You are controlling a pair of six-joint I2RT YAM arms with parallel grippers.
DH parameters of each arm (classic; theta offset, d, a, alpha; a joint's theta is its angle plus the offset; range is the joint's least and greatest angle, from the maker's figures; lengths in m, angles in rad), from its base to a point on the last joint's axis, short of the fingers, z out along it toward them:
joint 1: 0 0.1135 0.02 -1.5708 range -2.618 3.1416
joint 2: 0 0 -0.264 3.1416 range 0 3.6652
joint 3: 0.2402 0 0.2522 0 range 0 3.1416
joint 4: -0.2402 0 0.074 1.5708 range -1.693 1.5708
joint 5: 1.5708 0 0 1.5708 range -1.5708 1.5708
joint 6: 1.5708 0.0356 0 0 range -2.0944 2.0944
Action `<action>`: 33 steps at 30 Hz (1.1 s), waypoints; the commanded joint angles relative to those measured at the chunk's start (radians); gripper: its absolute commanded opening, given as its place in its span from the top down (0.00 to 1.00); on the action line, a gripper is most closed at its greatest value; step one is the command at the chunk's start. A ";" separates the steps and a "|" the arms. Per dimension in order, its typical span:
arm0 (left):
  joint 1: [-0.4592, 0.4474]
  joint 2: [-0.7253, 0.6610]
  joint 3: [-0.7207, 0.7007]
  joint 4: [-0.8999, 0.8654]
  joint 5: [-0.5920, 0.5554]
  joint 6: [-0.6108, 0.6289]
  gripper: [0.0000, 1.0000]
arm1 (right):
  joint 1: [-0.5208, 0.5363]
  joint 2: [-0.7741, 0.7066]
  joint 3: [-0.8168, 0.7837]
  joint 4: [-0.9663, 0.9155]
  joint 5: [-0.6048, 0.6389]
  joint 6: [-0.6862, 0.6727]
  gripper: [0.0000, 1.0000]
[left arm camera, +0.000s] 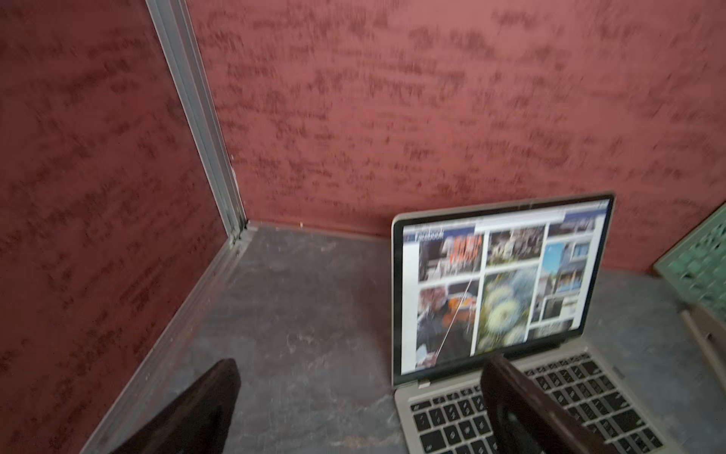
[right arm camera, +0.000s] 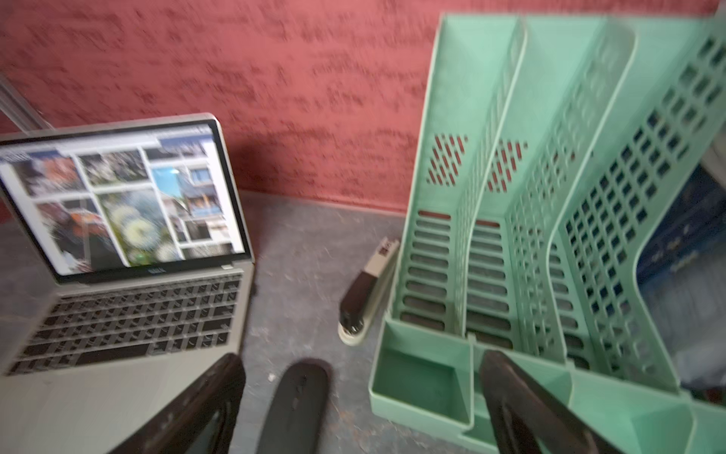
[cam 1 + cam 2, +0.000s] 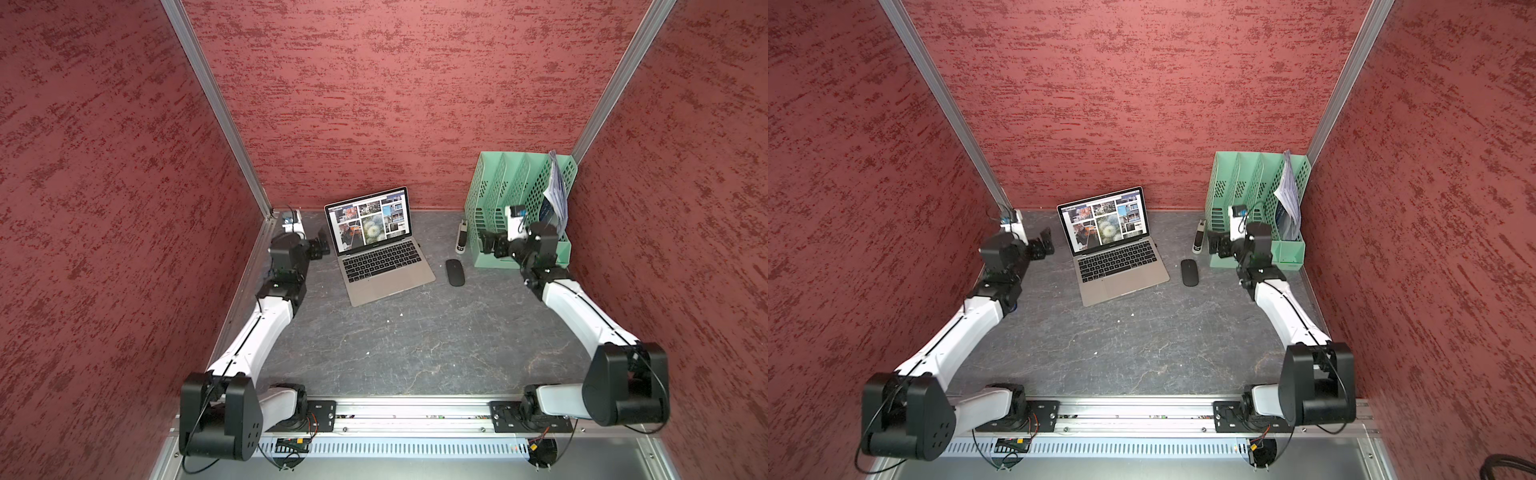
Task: Remove the wireless mouse receiver from the laptop
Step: Pick up the mouse from the center of the board.
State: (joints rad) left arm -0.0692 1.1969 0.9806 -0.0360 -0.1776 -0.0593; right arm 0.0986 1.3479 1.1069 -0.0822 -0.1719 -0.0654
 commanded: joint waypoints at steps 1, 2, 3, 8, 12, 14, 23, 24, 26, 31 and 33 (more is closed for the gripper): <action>-0.025 0.028 0.167 -0.560 -0.026 -0.094 0.00 | 0.128 -0.008 0.171 -0.553 0.185 -0.003 0.01; -0.037 0.030 0.204 -0.613 -0.023 -0.104 0.00 | 0.163 -0.001 0.227 -0.631 0.255 0.017 0.02; -0.057 0.025 0.240 -0.663 -0.029 -0.118 0.00 | 0.203 0.016 0.304 -0.742 0.344 0.059 0.02; -0.138 -0.053 0.334 -0.757 -0.005 -0.168 0.00 | 0.308 0.017 0.530 -0.945 0.377 0.198 0.02; -0.026 -0.123 0.273 -0.680 0.413 -0.249 0.00 | 0.303 -0.174 0.290 -0.653 0.060 0.362 0.02; 0.039 -0.108 0.257 -0.685 0.522 -0.319 0.00 | 0.302 -0.203 0.208 -0.576 -0.046 0.390 0.02; 0.040 -0.032 0.255 -0.826 0.502 -0.442 0.00 | 0.305 0.123 0.401 -0.960 0.231 0.241 0.10; 0.036 -0.034 0.238 -0.828 0.505 -0.465 0.00 | 0.305 0.151 0.401 -0.978 0.242 0.227 0.10; 0.012 -0.036 0.199 -0.833 0.484 -0.524 0.00 | 0.305 0.207 0.401 -1.008 0.216 0.184 0.06; -0.143 -0.030 0.103 -0.853 0.355 -0.628 0.00 | 0.304 0.405 0.440 -1.021 0.273 0.174 0.07; -0.173 -0.027 0.091 -0.866 0.311 -0.627 0.00 | 0.303 0.459 0.442 -0.974 0.245 0.187 0.04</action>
State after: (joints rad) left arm -0.2108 1.1728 1.0817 -0.8719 0.2211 -0.6338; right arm 0.4023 1.7638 1.5238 -1.0584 0.0414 0.1299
